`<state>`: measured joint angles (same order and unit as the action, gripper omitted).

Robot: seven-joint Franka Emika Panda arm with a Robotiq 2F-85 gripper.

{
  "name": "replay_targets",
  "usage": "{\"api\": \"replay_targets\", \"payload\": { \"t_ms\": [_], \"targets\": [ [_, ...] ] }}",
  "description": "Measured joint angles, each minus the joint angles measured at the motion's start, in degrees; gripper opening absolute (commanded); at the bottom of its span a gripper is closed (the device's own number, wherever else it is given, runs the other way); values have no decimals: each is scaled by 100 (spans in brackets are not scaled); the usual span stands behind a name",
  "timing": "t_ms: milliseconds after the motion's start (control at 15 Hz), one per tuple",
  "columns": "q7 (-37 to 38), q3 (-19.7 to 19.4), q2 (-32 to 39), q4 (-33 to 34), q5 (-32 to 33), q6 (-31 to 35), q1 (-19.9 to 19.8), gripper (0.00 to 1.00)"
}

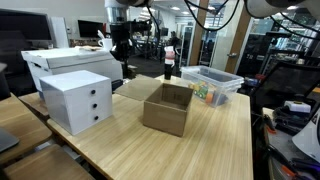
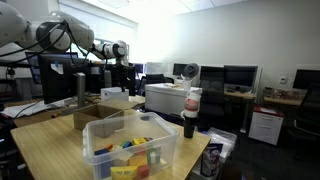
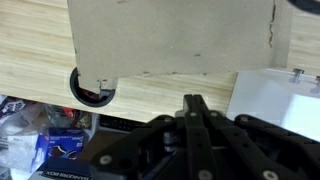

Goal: Close the top of the brown box

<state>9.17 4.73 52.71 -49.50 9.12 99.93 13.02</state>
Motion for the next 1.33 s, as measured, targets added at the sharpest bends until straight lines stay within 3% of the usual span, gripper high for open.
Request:
{"api": "replay_targets", "payload": {
  "t_ms": [800, 1067, 1333],
  "targets": [
    [-5, 1, 535, -29, 0, 752, -89, 3],
    [-6, 6, 644, -27, -1, 780, -98, 3],
    [-6, 13, 662, 22, -2, 391, -91, 3]
  ]
}}
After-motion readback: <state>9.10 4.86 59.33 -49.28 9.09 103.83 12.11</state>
